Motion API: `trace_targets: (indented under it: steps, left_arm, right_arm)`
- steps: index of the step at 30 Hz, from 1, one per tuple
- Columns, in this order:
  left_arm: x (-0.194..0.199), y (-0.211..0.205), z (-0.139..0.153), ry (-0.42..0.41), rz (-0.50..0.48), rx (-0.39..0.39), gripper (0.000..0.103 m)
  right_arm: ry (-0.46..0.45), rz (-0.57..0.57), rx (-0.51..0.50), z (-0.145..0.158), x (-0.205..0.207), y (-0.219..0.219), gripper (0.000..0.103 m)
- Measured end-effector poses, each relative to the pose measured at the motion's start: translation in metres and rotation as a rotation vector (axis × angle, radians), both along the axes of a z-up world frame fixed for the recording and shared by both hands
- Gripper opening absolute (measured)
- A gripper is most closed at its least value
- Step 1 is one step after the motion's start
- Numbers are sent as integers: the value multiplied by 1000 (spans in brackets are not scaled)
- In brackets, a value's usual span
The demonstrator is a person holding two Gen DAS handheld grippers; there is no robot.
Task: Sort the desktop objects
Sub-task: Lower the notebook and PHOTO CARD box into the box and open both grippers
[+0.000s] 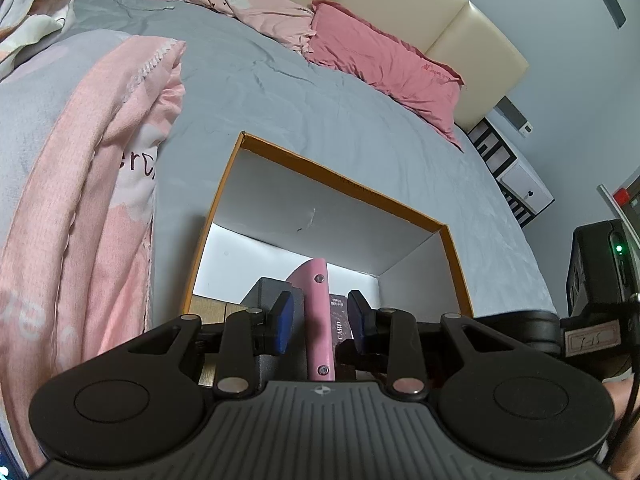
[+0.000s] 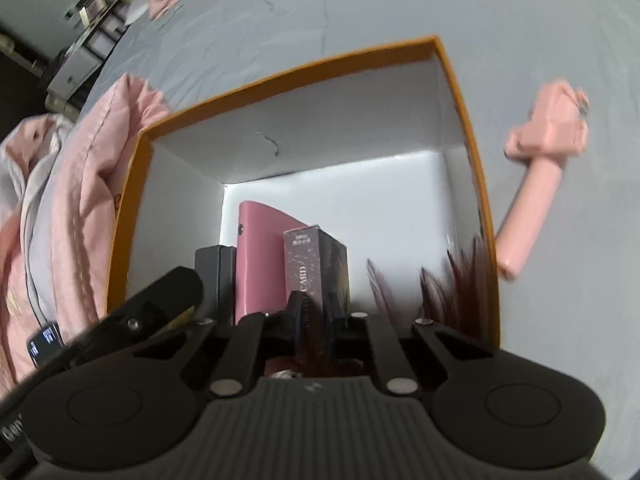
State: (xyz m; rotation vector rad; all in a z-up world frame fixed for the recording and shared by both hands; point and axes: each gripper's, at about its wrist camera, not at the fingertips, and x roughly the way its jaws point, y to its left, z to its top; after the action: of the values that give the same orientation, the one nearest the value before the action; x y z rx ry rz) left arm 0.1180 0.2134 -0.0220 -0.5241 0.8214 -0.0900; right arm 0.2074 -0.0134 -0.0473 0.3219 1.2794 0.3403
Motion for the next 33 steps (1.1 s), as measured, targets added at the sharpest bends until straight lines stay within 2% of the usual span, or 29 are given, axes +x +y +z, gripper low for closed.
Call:
trace_targets:
  steps: [4, 10, 25, 30, 33]
  left_arm:
    - [0, -2, 0, 6, -2, 5, 35]
    - [-1, -5, 0, 3, -8, 24, 35]
    - [-3, -10, 6, -50, -31, 36, 35]
    - [-6, -20, 14, -69, -45, 94, 35]
    - [-10, -30, 22, -89, -69, 128, 35]
  right_arm:
    - [37, -51, 38, -3, 1, -3, 12]
    - [-3, -10, 18, 0, -4, -1, 13]
    - [-241, 152, -124, 23, -23, 7, 15]
    - [-336, 209, -132, 37, -34, 1, 15]
    - [-424, 226, -128, 50, -44, -8, 15]
